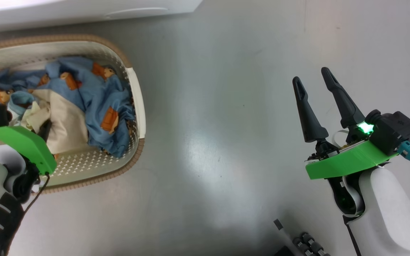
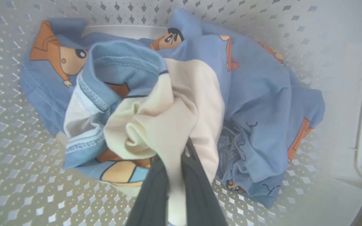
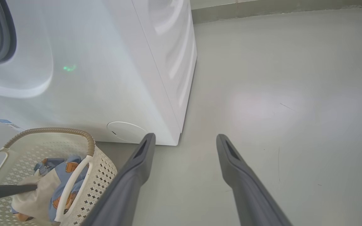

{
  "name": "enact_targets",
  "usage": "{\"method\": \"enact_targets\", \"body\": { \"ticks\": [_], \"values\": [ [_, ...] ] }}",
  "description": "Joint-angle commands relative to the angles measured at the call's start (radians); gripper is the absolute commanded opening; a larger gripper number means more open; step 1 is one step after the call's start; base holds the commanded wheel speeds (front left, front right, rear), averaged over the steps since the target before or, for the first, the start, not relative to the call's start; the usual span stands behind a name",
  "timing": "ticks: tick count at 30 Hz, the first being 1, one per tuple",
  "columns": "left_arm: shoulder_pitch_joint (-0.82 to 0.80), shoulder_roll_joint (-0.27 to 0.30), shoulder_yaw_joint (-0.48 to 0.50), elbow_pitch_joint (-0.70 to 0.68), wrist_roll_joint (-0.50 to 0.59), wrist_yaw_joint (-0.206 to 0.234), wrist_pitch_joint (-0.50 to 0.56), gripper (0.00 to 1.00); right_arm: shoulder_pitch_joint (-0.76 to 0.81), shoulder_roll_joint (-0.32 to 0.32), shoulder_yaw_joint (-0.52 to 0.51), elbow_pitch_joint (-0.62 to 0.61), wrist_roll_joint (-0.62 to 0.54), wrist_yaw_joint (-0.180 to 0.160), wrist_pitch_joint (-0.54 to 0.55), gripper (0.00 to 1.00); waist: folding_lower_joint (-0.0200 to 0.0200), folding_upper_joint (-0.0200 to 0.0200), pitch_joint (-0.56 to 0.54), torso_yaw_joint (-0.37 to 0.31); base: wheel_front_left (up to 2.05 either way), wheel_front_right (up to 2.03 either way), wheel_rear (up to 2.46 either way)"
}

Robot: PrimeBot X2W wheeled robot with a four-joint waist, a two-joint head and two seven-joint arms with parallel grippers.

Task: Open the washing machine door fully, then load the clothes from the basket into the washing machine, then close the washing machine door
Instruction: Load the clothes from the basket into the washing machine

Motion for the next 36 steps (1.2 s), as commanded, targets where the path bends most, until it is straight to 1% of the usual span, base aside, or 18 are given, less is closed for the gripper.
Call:
{"method": "enact_targets", "body": {
  "ticks": [1, 4, 6, 7, 13, 16, 21, 26, 36],
  "values": [
    [0.011, 0.034, 0.016, -0.009, -0.026, 0.002, -0.026, 0.0, 0.031, 0.001, 0.017, -0.016, -0.012, 0.003, -0.012, 1.0, 0.0, 0.0, -0.021, 0.012, 0.0, 0.0, 0.0],
    [0.023, 0.026, 0.02, -0.017, -0.061, 0.002, -0.052, 0.0, 0.032, 0.001, 0.017, -0.01, -0.01, 0.003, -0.012, 1.0, 0.0, 0.0, -0.047, 0.024, 0.0, 0.0, 0.0],
    [0.08, 0.014, 0.019, -0.036, -0.129, 0.002, -0.144, 0.0, 0.049, -0.008, 0.019, 0.017, 0.003, 0.003, -0.012, 1.0, 0.0, 0.0, -0.158, 0.055, 0.0, 0.0, 0.0],
    [0.101, 0.014, 0.011, -0.047, -0.135, 0.002, -0.166, 0.0, 0.063, -0.012, 0.018, 0.024, 0.008, 0.003, -0.012, 1.0, 0.0, 0.0, -0.197, 0.062, 0.0, 0.0, 0.0],
    [0.132, 0.021, 0.012, -0.072, -0.136, 0.002, -0.19, 0.0, 0.099, -0.023, 0.01, 0.037, 0.015, 0.003, -0.012, 1.0, 0.0, 0.0, -0.265, 0.081, 0.0, 0.0, 0.0],
    [0.141, 0.025, 0.031, -0.088, -0.128, 0.002, -0.192, 0.0, 0.118, -0.031, 0.003, 0.042, 0.018, 0.003, -0.012, 1.0, 0.0, 0.0, -0.296, 0.094, 0.0, 0.0, 0.0],
    [0.17, 0.035, 0.114, -0.131, -0.065, 0.002, -0.193, 0.0, 0.144, -0.042, -0.005, 0.052, 0.024, 0.003, -0.012, 1.0, 0.0, 0.0, -0.346, 0.109, 0.0, 0.0, 0.0],
    [0.232, 0.035, 0.221, -0.186, 0.02, 0.002, -0.193, 0.0, 0.175, -0.051, -0.014, 0.062, 0.031, 0.003, -0.012, 1.0, 0.0, 0.0, -0.405, 0.119, 0.0, 0.0, 0.0],
    [0.382, 0.014, 0.421, -0.319, 0.204, 0.002, -0.193, 0.0, 0.249, -0.077, -0.033, 0.079, 0.048, 0.003, -0.012, 1.0, 0.0, 0.0, -0.519, 0.139, 0.0, 0.0, 0.0]
  ]
}}
